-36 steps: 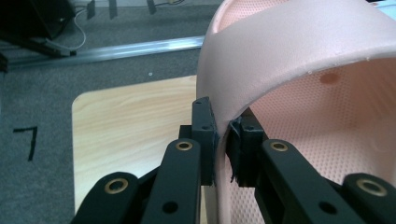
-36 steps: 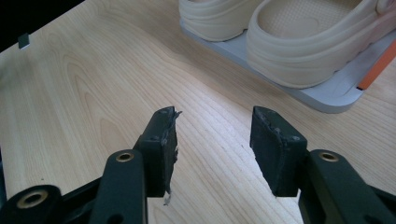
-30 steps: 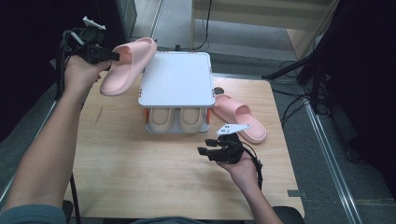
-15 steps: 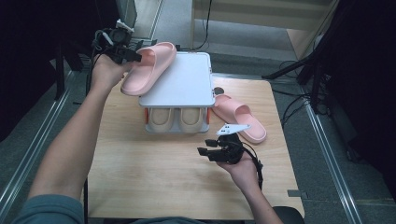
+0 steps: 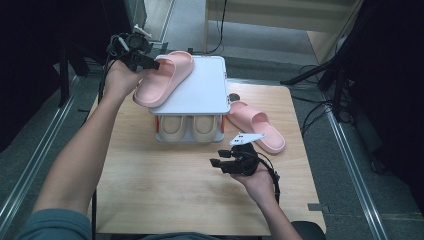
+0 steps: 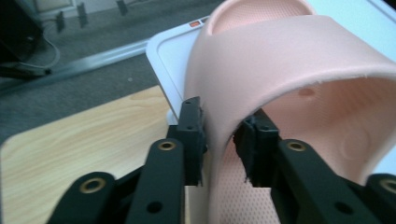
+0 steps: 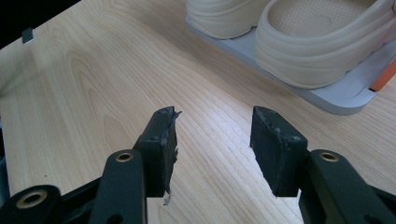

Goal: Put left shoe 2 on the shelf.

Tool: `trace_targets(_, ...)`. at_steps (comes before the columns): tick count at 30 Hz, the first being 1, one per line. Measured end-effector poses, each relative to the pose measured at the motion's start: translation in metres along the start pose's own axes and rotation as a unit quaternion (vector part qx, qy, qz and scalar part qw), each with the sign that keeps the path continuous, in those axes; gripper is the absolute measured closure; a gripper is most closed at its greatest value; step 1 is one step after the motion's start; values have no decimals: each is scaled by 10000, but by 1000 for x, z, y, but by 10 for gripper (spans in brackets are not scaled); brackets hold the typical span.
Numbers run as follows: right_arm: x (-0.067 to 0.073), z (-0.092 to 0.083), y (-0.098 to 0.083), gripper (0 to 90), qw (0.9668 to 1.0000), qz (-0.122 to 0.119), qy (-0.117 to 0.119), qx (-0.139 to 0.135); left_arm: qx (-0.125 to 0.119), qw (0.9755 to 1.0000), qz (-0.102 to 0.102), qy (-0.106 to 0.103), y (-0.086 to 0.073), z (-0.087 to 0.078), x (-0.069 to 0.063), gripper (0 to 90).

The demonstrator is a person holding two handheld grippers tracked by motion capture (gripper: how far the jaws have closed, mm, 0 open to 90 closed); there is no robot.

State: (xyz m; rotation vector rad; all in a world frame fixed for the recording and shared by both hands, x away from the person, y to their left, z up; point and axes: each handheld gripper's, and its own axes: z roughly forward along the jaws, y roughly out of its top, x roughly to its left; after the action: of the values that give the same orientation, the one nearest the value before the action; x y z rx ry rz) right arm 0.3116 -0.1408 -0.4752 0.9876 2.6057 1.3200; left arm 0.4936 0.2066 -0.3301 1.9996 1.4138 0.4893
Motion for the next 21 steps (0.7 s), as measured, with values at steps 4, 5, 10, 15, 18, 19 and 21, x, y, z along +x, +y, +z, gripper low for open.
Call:
trace_targets(4, -1, -1, 0, 513, 10000, 13, -17, 13, -156, 9998, 16, -144, -2, -12, 2, 624)
trace_targets(5, -1, -2, 0, 511, 10000, 38, -25, -5, -162, 9998, 67, -126, -3, -14, 2, 616)
trace_targets(10, -2, -3, -1, 508, 10000, 49, -35, -22, -259, 9993, 197, -169, -9, -35, 6, 629)
trace_targets(15, -2, -3, -1, 508, 10000, 46, -39, -8, -175, 9996, 193, -139, -21, -47, 18, 743)
trace_targets(18, -2, -3, -1, 507, 10000, 43, -47, -6, -138, 9996, 183, -162, -33, -48, 26, 789)
trace_targets(19, -3, -3, -1, 508, 10000, 48, -47, -7, -128, 9996, 162, -183, -39, -47, 29, 792)
trace_targets(21, -3, -2, -1, 508, 10000, 59, -55, -17, -94, 9997, 138, -179, -48, -45, 32, 794)
